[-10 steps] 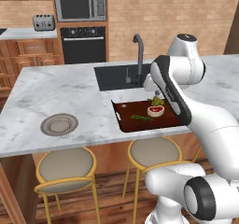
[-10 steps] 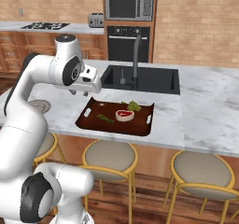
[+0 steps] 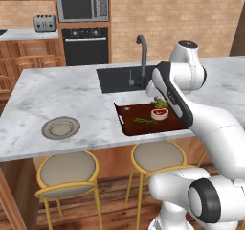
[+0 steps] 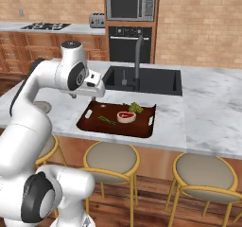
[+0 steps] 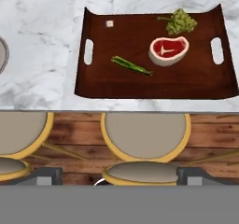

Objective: Create a steak meal by picking up the steak and asparagus from the tray and placing them on the plate. Leave the grapes on the tray.

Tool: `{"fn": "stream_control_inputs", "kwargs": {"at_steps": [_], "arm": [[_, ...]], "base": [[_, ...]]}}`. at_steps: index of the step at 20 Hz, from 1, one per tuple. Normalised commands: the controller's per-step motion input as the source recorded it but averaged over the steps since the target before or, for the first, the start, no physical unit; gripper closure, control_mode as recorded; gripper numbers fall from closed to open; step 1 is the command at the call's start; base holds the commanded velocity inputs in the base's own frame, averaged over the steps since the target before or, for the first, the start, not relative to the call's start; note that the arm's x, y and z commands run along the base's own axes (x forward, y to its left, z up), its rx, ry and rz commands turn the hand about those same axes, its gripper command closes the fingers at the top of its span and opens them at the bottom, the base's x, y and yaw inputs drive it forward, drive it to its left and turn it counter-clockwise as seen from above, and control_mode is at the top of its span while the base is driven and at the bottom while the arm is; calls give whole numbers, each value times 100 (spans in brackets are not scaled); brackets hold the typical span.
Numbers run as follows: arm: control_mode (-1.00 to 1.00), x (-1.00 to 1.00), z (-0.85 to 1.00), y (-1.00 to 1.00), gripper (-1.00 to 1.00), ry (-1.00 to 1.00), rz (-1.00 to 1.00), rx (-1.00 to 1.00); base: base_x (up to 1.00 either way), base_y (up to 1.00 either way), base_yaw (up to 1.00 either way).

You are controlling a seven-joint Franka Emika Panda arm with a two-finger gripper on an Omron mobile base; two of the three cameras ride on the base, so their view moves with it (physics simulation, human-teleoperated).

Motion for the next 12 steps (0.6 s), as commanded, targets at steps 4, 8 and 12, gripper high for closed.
{"fn": "stream_control_inputs", "kwargs": {"at_steps": [4,8,12], "arm": [[-100,2,-42,-1,-100,1,-4,0],[-100,15,-48,0,-100,3,2,0],[-100,31,-50,-9,-100,4,17,-1]], "base": [[0,0,0],[0,0,0],[0,0,0]]}}
